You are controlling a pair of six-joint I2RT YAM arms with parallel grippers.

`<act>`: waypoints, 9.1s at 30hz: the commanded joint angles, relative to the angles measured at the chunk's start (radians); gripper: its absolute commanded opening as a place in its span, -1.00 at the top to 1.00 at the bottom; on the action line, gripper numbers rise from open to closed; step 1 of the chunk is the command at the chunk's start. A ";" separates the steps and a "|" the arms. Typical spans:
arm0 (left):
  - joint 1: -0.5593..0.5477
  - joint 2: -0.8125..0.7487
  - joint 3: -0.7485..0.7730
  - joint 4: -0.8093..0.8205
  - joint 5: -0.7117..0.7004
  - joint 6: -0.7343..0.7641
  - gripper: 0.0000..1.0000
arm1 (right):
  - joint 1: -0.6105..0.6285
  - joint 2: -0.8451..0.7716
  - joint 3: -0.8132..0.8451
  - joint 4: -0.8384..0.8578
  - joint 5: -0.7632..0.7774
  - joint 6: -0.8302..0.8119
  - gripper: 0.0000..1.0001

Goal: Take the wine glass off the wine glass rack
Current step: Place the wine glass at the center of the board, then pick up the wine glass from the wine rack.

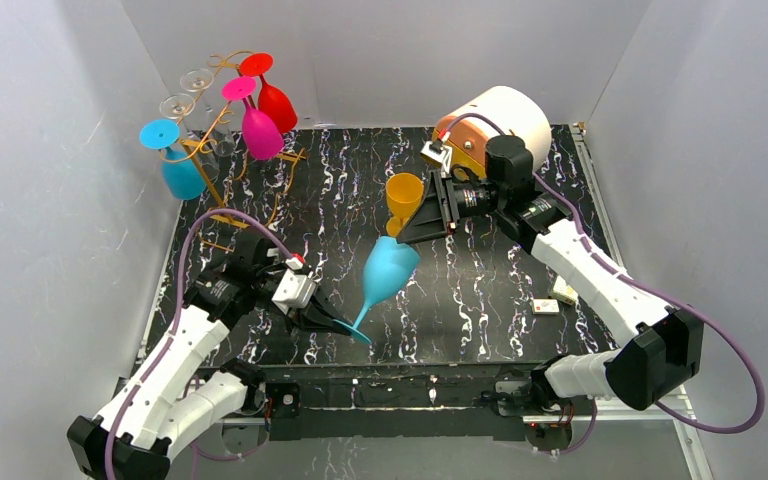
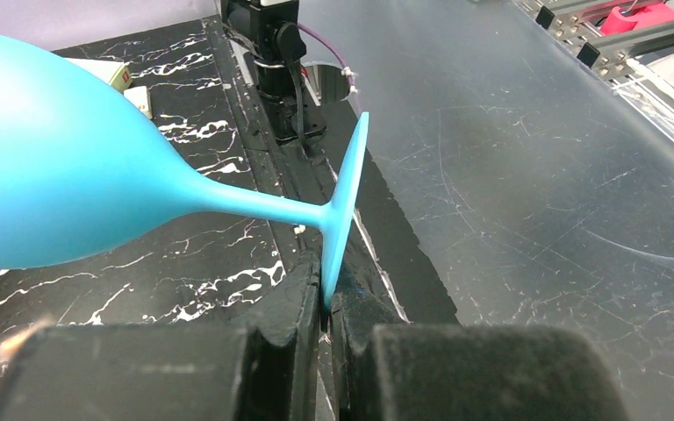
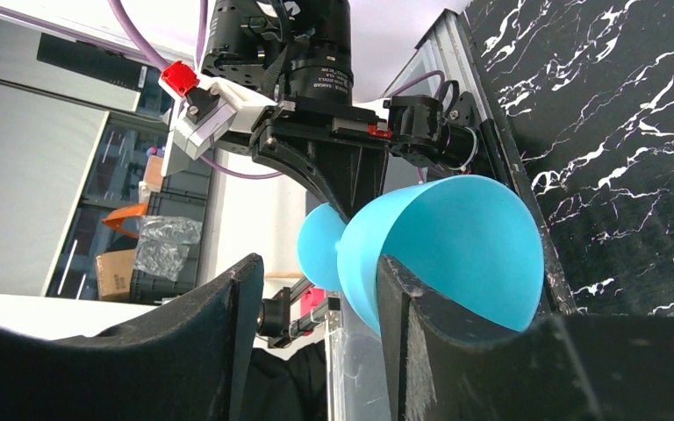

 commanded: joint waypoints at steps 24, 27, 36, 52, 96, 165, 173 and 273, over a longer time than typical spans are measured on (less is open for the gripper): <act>-0.003 0.062 0.090 -0.427 0.021 0.397 1.00 | 0.025 0.010 -0.024 0.080 -0.122 0.047 0.02; -0.003 0.077 0.093 -0.425 0.027 0.413 1.00 | 0.029 -0.007 -0.041 0.105 -0.134 0.049 -0.01; -0.003 0.128 0.142 -0.582 0.049 0.601 1.00 | 0.024 0.018 0.069 -0.229 0.102 -0.174 -0.39; -0.003 0.159 0.136 -0.577 0.045 0.620 1.00 | 0.114 0.102 0.130 -0.303 -0.092 -0.226 -0.19; -0.003 0.245 0.194 -0.596 0.019 0.559 0.78 | 0.090 -0.055 -0.013 -0.042 0.017 -0.066 0.97; -0.002 0.012 0.304 0.153 -1.414 -1.191 -0.97 | 0.075 0.457 0.377 -0.552 1.429 -0.600 0.97; -0.001 0.096 0.456 0.118 -1.442 -1.239 -0.97 | 0.068 0.489 0.408 -0.597 1.417 -0.609 0.77; 0.748 1.047 1.219 0.438 -0.722 -1.605 0.49 | 0.054 0.094 0.291 -0.467 0.949 -0.434 -0.75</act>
